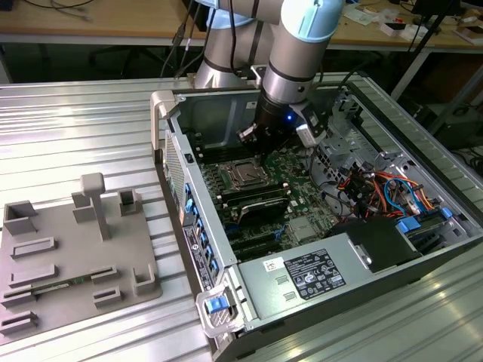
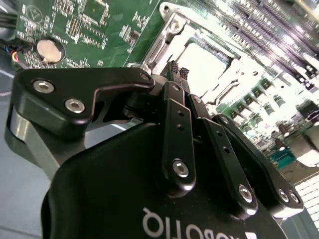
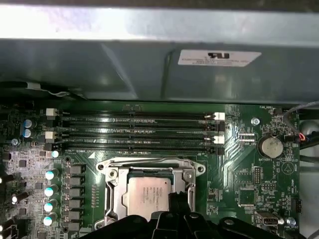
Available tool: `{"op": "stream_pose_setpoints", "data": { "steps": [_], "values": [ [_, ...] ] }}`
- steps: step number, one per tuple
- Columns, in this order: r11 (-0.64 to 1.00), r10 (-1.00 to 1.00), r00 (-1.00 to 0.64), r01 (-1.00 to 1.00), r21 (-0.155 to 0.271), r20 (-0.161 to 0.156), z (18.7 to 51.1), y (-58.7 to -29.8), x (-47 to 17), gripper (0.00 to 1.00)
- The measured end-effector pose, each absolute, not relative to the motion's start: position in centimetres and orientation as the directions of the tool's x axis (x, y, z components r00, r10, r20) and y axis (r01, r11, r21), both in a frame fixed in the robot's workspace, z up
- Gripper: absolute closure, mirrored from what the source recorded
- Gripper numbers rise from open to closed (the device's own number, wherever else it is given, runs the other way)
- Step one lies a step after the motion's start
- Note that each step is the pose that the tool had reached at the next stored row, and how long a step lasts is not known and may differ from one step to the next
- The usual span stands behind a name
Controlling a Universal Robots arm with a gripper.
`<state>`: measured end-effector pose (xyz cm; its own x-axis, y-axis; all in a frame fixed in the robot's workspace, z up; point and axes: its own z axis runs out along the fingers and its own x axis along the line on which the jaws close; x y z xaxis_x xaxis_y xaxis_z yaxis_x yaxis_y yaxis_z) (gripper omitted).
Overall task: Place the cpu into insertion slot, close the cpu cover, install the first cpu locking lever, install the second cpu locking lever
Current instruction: 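Install the second cpu locking lever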
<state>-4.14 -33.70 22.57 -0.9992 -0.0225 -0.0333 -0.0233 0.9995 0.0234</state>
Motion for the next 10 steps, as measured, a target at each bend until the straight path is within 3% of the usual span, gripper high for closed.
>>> {"op": "stream_pose_setpoints", "data": {
  "steps": [10],
  "values": [
    [1.0,-0.02,-0.999,-0.02,0.01,-0.032,22.6,-34.0,-2.0,0.89]
  ]
}}
